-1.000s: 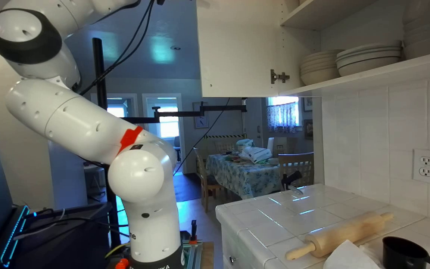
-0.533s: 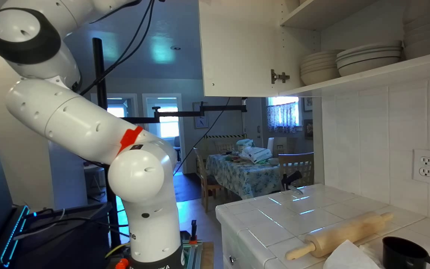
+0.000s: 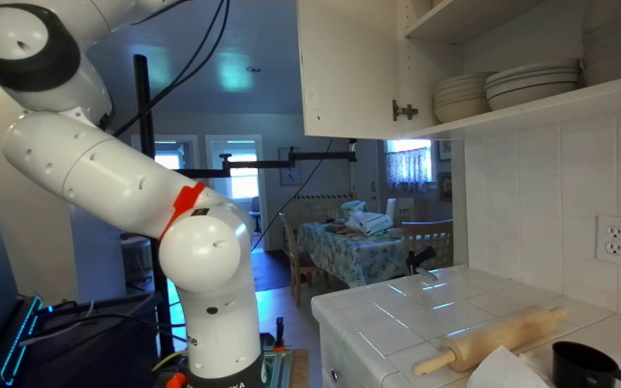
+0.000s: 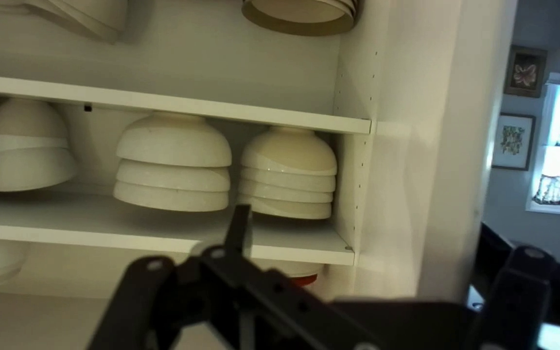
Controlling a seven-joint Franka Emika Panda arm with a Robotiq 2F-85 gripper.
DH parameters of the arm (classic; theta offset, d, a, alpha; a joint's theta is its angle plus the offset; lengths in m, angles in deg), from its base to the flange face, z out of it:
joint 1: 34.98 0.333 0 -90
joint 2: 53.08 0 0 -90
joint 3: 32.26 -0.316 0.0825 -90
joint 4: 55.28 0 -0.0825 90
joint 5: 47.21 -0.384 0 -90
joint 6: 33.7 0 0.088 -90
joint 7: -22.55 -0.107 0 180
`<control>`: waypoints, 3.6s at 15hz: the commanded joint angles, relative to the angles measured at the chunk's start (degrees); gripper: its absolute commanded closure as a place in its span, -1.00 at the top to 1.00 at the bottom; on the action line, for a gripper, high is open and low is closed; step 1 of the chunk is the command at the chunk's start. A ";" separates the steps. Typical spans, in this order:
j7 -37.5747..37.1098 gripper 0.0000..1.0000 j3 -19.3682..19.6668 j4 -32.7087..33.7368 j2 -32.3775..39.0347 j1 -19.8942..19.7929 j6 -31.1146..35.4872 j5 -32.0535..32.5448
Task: Close the cabinet door
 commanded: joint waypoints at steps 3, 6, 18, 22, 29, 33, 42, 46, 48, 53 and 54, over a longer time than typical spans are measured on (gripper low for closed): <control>3.21 1.00 3.11 -3.04 -0.24 1.27 4.75 1.63; 2.67 1.00 4.21 -4.90 -1.19 0.58 6.40 2.30; 2.38 1.00 8.02 -10.69 -5.56 -0.72 9.88 3.43; 3.65 1.00 8.86 -13.40 -4.54 -0.35 15.43 3.49; 3.84 1.00 10.88 -16.43 -3.54 -0.31 21.65 3.86; 3.27 1.00 11.45 -17.78 -3.11 -0.94 23.68 4.00; 2.93 1.00 12.66 -18.31 -1.17 -2.08 24.50 3.69; 2.78 1.00 13.61 -17.62 0.81 -2.52 24.18 3.77; 3.03 1.00 14.27 -17.51 1.60 -2.19 24.33 3.58; 3.89 1.00 15.67 -17.41 3.86 -1.51 25.89 3.35; 3.87 1.00 15.90 -17.24 4.23 -1.51 25.83 3.31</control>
